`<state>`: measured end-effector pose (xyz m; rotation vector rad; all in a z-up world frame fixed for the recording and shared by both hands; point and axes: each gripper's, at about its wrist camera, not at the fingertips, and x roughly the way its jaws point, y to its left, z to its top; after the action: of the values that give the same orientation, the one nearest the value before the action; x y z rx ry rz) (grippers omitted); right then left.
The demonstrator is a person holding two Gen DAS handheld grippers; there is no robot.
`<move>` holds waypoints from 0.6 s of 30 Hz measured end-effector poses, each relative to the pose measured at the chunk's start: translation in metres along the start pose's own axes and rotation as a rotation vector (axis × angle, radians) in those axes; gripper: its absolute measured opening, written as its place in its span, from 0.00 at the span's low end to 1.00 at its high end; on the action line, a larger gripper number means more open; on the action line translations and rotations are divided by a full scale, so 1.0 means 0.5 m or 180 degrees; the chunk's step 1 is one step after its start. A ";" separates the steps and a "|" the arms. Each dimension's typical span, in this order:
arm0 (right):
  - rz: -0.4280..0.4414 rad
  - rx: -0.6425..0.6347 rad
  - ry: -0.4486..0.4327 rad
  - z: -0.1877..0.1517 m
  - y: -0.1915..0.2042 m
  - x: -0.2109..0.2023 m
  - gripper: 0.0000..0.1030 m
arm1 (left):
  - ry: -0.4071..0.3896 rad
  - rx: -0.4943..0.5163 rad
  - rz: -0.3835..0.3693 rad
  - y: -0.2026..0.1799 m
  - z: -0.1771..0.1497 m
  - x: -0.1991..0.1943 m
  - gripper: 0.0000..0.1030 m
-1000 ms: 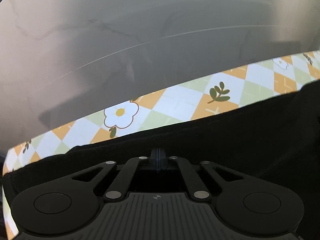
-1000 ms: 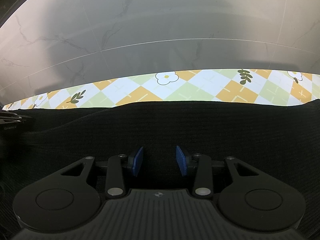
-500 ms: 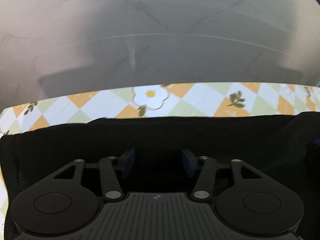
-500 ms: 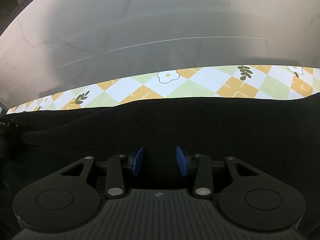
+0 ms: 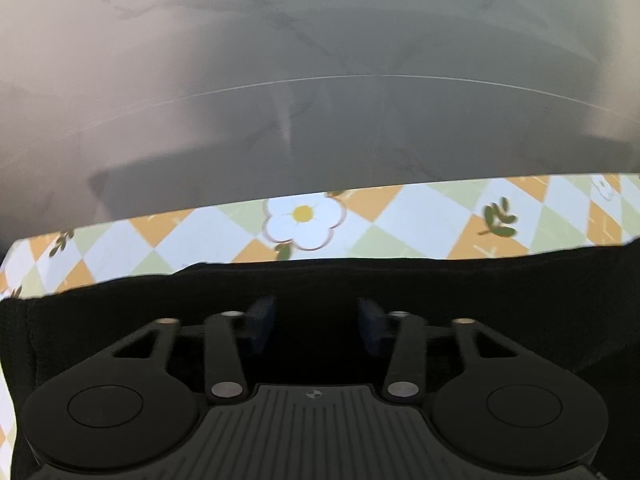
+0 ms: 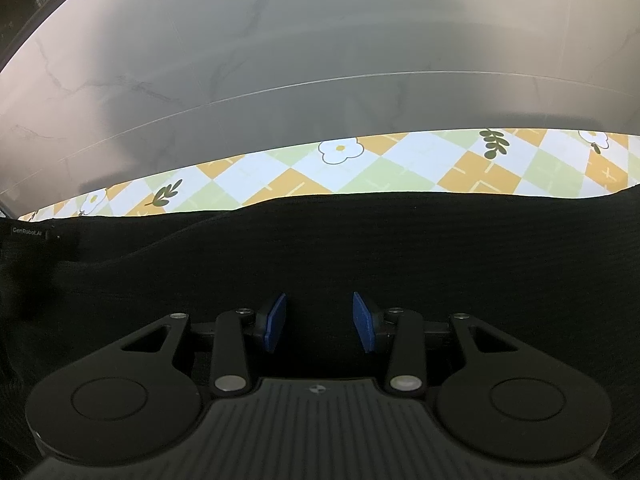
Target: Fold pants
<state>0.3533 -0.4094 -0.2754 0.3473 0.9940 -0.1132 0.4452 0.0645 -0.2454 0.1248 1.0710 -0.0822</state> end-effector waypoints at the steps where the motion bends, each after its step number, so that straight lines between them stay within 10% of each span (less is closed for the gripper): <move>1: 0.0001 0.0005 -0.0002 0.000 0.000 0.000 0.39 | -0.0029 0.0057 0.0027 -0.007 -0.003 -0.003 0.22; 5: 0.0006 -0.0001 -0.0001 -0.002 -0.001 -0.001 0.39 | -0.0104 0.0059 0.0024 -0.015 -0.009 -0.013 0.07; 18: -0.0034 -0.0192 -0.0047 0.014 -0.002 -0.006 0.41 | -0.0324 -0.0121 0.0255 -0.019 0.026 0.026 0.07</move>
<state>0.3569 -0.4127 -0.2696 0.2857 0.9828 -0.0951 0.4614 0.0530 -0.2513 0.1278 0.9645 0.0042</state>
